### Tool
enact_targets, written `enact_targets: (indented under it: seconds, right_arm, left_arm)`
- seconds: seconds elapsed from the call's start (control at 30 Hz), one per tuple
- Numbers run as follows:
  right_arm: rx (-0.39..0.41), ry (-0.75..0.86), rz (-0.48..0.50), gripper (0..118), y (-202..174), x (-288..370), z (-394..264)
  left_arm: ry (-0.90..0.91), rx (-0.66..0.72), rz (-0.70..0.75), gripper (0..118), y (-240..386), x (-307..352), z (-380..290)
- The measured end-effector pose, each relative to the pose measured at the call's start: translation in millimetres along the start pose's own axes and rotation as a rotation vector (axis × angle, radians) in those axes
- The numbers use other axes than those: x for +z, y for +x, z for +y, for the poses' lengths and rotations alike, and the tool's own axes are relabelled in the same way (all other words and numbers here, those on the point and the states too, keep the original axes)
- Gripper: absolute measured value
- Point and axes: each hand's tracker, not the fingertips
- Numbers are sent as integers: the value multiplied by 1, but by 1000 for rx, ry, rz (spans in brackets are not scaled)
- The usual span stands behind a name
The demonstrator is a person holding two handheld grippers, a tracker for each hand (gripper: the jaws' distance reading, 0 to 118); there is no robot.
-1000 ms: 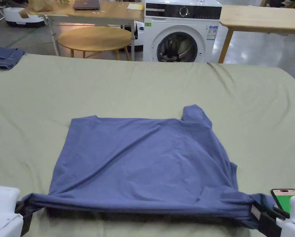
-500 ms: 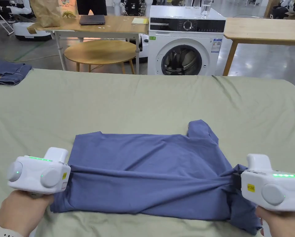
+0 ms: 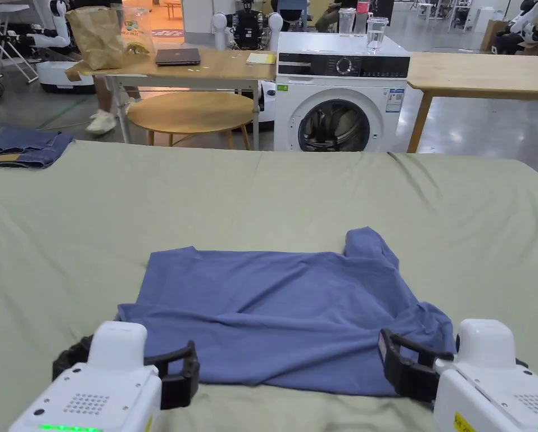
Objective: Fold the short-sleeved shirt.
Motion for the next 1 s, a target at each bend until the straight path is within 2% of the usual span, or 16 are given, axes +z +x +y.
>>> enact_targets:
  seconds: [0.03, 0.07, 0.1, 0.13, 0.17, 0.23, 0.3, 0.53, 0.57, 0.6, 0.63, 0.7, 0.73, 0.9, 0.97, 1.0]
  right_arm:
    - [-9, 2, 14, 89, -4, 5, -6]
    - [1, 8, 3, 53, -10, 8, -12]
    - [21, 3, -16, 0, -14, 8, -16]
    - [52, -11, -49, 0, -15, 10, -14]
    - [93, 12, -40, 0, -11, 13, -9]
    - [90, -15, -25, 0, -6, 15, 1]
    - [96, -1, -40, 0, -19, 15, -25]
    - [87, -24, -59, 0, -7, 13, -26]
    - [87, -27, -66, 0, -4, 11, -27]
    - [89, -32, -72, 0, -2, 10, -27]
    - [93, -34, -82, 0, 1, 9, -27]
    - [95, -33, -91, 0, 7, 8, -27]
    - [92, -39, -99, 0, 12, 6, -27]
    - [100, -74, -161, 0, 34, -3, -29]
    - [105, -97, -199, 0, 48, -11, -30]
    - [108, -109, -217, 0, 54, -15, -30]
  left_arm:
    - [-9, 18, -17, 85, 1, 3, -9]
    - [-25, 35, -84, 19, 1, 0, -19]
    - [-48, 34, -93, 0, 3, -3, -24]
    - [-116, -13, -56, 0, 7, -5, -38]
    - [-127, -14, -83, 0, 6, -6, -44]
    - [-124, 14, -78, 0, 0, -7, -52]
    - [-134, 20, -65, 0, -5, -8, -58]
    - [-188, 92, -14, 0, -35, -29, -59]
    - [-195, 93, 8, 19, -39, -36, -60]
    - [-203, 87, 31, 70, -41, -40, -52]
    - [-221, 74, 49, 70, -45, -49, -50]
    - [-273, 84, 56, 97, -54, -71, -50]
    - [-270, 89, 65, 116, -60, -81, -44]
    - [-320, 104, 77, 116, -67, -118, -32]
    - [-349, 86, 95, 109, -67, -133, -31]
    - [-376, 79, 96, 100, -68, -140, -30]
